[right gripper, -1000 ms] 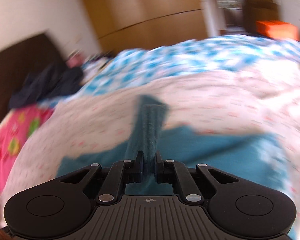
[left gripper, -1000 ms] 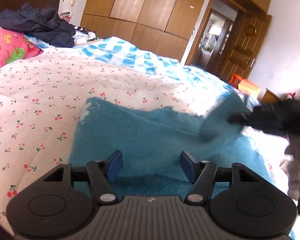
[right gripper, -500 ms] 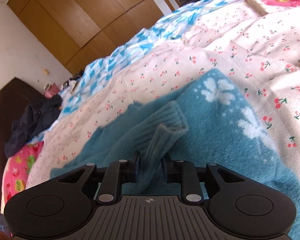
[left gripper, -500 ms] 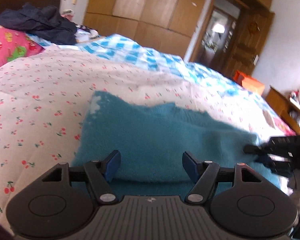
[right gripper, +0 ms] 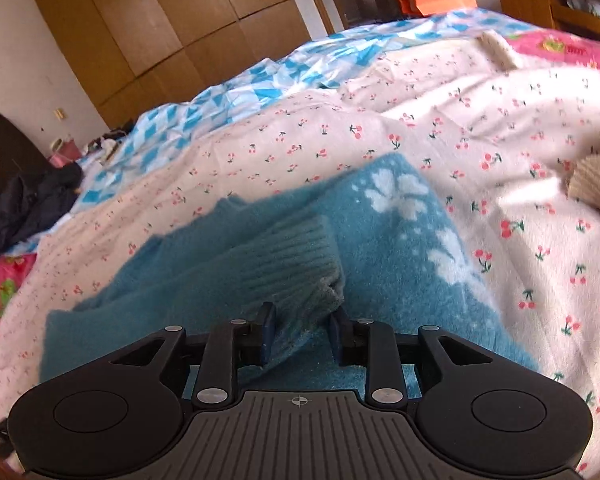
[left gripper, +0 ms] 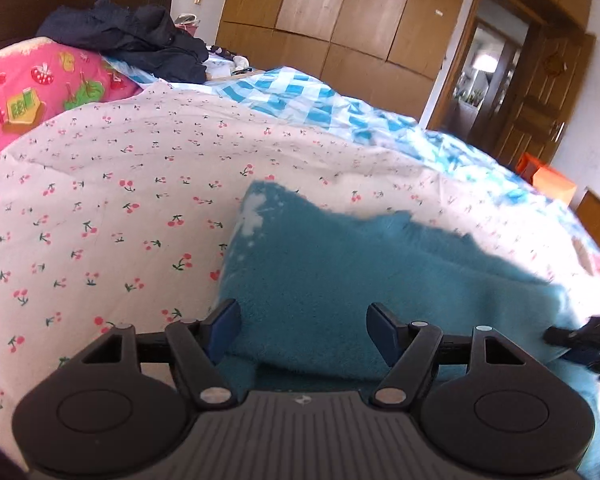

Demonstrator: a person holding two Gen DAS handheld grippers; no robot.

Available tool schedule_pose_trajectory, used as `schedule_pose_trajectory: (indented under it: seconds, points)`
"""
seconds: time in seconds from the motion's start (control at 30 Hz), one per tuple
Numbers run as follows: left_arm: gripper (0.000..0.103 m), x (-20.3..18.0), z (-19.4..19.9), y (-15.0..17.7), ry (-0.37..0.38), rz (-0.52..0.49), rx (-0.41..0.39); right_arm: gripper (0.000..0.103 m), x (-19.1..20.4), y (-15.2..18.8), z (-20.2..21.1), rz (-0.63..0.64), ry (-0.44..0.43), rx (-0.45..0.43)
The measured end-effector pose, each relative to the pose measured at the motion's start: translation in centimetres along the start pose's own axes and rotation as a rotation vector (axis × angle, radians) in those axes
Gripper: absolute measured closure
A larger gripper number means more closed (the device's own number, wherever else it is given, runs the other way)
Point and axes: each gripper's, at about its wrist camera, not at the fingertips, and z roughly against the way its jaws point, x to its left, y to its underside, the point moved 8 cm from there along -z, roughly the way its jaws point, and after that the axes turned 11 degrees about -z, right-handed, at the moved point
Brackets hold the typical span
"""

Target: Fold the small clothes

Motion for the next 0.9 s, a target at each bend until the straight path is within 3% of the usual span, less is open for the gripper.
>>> schedule_pose_trajectory:
  seconds: [0.1, 0.2, 0.4, 0.53, 0.9]
  points:
    - [0.029, -0.4, 0.2, 0.0, -0.017, -0.036, -0.012, 0.070, -0.5, 0.1, 0.2, 0.029, 0.037, -0.020]
    - [0.028, -0.5, -0.2, 0.2, -0.022, -0.060, 0.008, 0.069, -0.4, 0.5, -0.5, 0.103, 0.067, 0.014]
    - [0.028, -0.6, 0.8, 0.1, 0.004, -0.080, 0.038, 0.068, -0.7, 0.3, 1.8, 0.090, 0.023, 0.027]
    - [0.028, -0.1, 2.5, 1.0, 0.050, -0.076, 0.107, 0.068, -1.5, 1.6, 3.9, 0.142, 0.002, 0.075]
    - [0.028, 1.0, 12.0, 6.2, 0.121, -0.189, 0.320, 0.068, -4.9, 5.3, 13.2, 0.245, -0.027, 0.206]
